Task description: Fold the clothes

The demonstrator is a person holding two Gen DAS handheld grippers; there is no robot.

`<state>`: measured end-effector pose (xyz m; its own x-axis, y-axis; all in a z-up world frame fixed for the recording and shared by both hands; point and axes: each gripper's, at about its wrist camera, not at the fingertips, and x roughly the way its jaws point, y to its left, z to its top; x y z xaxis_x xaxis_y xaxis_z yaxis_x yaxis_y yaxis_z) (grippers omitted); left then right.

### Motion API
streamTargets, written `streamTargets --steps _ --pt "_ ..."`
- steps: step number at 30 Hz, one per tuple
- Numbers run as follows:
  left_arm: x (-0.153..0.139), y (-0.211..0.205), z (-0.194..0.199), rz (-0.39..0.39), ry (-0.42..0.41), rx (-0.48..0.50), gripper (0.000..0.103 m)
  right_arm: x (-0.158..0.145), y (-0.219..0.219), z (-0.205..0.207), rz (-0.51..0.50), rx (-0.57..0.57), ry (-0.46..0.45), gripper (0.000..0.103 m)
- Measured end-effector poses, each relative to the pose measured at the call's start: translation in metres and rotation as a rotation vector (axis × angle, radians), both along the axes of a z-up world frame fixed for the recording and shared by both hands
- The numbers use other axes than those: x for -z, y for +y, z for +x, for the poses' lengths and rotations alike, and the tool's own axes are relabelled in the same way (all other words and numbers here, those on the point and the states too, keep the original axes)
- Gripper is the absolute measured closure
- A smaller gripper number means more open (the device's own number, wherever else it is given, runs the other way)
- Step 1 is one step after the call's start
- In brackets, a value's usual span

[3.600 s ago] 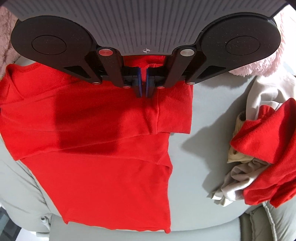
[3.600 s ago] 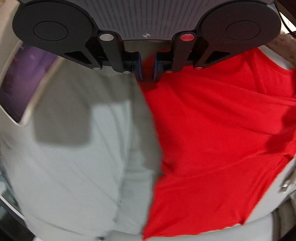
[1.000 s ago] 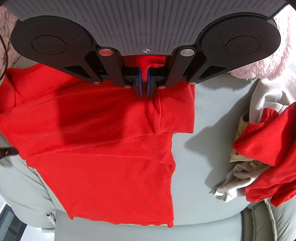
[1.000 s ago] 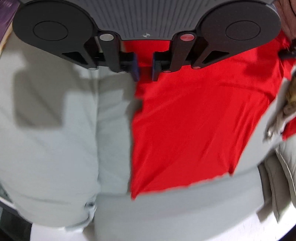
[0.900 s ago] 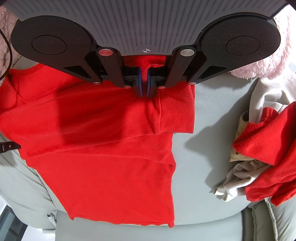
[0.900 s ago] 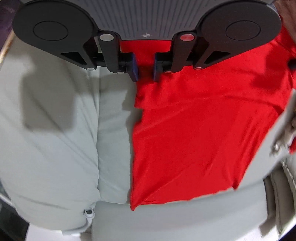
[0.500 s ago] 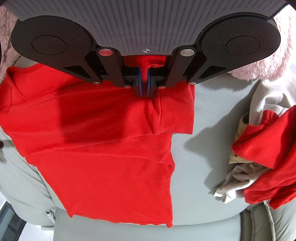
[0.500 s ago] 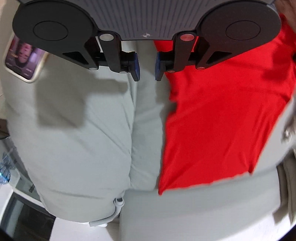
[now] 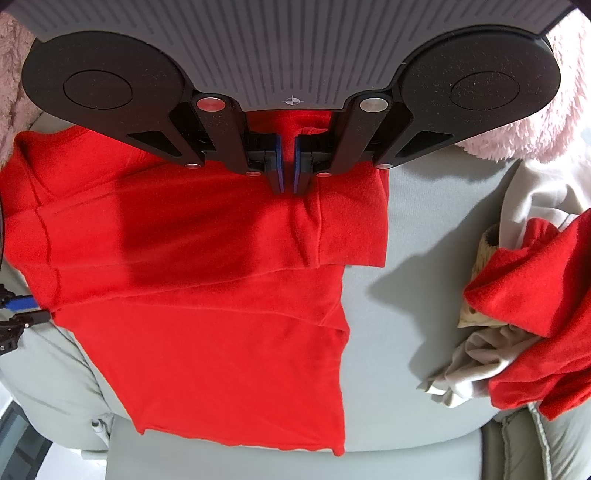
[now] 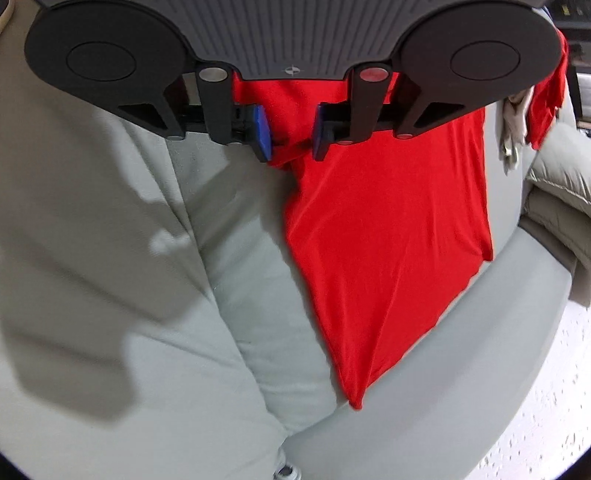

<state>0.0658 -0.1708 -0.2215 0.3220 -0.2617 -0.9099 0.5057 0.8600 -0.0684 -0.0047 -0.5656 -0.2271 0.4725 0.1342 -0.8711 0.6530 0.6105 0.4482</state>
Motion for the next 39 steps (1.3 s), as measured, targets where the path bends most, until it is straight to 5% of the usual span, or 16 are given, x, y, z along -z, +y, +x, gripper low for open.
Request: streamTargets --steps 3,10,13,17,22,25,29,32,36,39 --pt "0.0 0.0 0.0 -0.003 0.002 -0.001 0.093 -0.003 0.006 0.004 -0.085 -0.034 0.022 0.096" --pt "0.0 0.001 0.0 -0.011 0.008 -0.004 0.093 -0.039 0.064 -0.003 -0.718 -0.322 -0.105 0.102" --pt "0.0 0.001 0.001 -0.011 0.01 -0.008 0.093 -0.046 0.045 -0.015 -0.627 -0.264 -0.103 0.102" --pt "0.0 0.002 0.001 -0.02 0.013 -0.019 0.093 -0.047 0.052 -0.029 -0.497 -0.346 -0.047 0.088" --pt "-0.003 0.008 0.001 -0.076 0.018 -0.042 0.082 -0.044 0.063 -0.046 -0.352 -0.455 0.038 0.088" --pt "-0.004 0.007 -0.001 -0.074 0.018 -0.031 0.081 -0.025 0.083 -0.048 -0.403 -0.558 0.169 0.092" --pt "-0.007 0.007 -0.003 -0.068 0.012 -0.024 0.081 -0.025 0.085 -0.05 -0.424 -0.559 0.354 0.097" --pt "-0.021 0.019 -0.007 -0.135 0.005 -0.064 0.073 -0.036 0.091 -0.063 -0.567 -0.576 0.427 0.092" --pt "-0.044 0.039 -0.01 -0.215 -0.022 -0.122 0.067 -0.077 0.099 -0.079 -0.551 -0.486 0.222 0.078" --pt "-0.06 0.056 -0.007 -0.237 -0.047 -0.172 0.07 -0.094 0.117 -0.083 -0.525 -0.48 0.09 0.078"
